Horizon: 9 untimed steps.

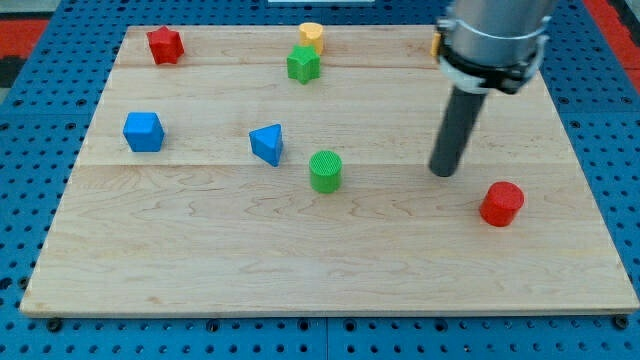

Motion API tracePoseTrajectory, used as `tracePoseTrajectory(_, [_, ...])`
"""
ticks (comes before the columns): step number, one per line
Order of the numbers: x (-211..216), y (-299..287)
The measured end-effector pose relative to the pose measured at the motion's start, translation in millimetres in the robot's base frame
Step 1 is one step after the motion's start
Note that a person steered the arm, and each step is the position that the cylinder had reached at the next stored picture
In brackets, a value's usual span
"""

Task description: Move the red circle a bit left

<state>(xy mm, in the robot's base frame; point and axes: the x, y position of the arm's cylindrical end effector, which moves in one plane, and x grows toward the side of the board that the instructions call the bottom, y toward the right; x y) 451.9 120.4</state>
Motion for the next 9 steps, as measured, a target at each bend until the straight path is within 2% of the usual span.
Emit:
tracePoseTrajectory(1, [17.6, 47.0])
tracePoseTrajectory(2, [34.1, 68.9])
tracePoseTrajectory(3, [64.5, 62.2])
tracePoseTrajectory(6, [53.0, 51.5])
tracePoseTrajectory(7, [55.9, 77.5])
tracePoseTrajectory(8, [60.8, 127.7])
tracePoseTrajectory(9, [69.0, 211.2])
